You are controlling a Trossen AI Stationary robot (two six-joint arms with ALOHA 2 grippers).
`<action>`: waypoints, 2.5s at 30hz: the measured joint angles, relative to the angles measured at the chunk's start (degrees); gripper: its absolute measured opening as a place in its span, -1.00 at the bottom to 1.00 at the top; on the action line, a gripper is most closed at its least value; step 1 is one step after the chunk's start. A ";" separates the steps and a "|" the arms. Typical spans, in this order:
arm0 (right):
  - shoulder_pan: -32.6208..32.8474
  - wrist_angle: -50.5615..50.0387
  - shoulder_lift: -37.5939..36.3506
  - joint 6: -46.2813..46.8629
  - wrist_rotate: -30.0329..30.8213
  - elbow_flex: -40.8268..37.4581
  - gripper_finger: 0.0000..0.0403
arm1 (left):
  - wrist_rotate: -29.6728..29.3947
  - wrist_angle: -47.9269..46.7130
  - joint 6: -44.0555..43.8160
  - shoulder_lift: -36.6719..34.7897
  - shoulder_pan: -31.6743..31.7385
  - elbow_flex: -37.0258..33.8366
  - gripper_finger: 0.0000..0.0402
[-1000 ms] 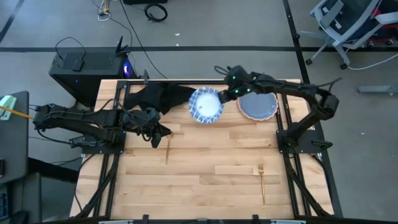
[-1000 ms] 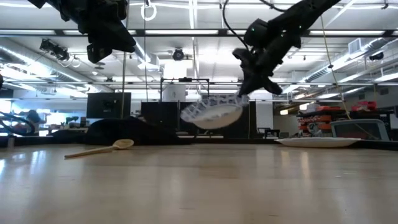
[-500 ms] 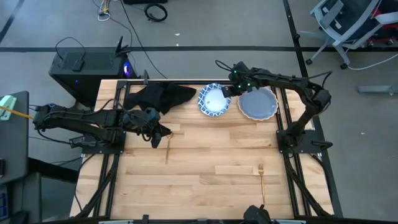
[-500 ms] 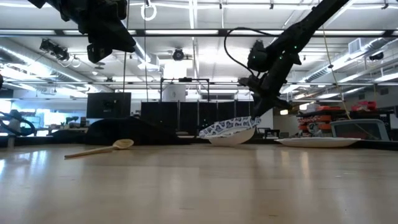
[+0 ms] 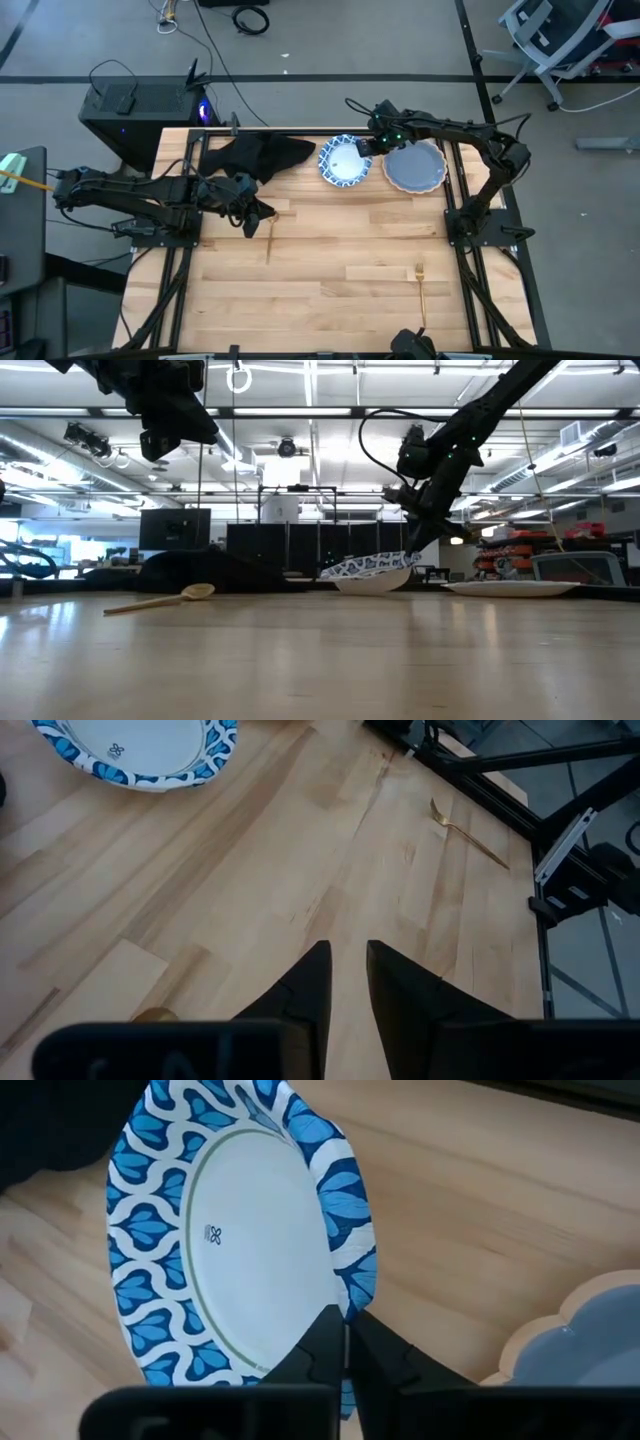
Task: Set table place
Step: Move the white bowl to the top of the table, then move the gray plate to the right of the golden spoon
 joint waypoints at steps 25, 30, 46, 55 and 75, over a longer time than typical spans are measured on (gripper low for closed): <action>-4.37 -2.95 -6.05 1.61 0.80 0.00 -0.36 | 0.00 -0.04 -0.02 0.00 0.02 0.00 -0.63; -6.14 -5.29 -15.24 -2.82 1.43 0.00 -0.37 | -0.02 -0.02 0.94 -0.02 0.02 0.00 -0.65; 9.98 -31.46 -36.46 -14.76 4.77 0.04 -0.38 | -0.01 0.01 0.98 -0.02 0.02 0.00 -0.66; 14.53 -38.09 -27.45 -7.02 10.80 0.02 -0.38 | 0.00 0.22 0.98 -0.02 0.02 0.00 -0.65; 13.79 -30.25 -5.57 -13.85 12.98 -3.94 -0.38 | 0.00 1.51 1.03 -0.02 0.01 0.00 -0.66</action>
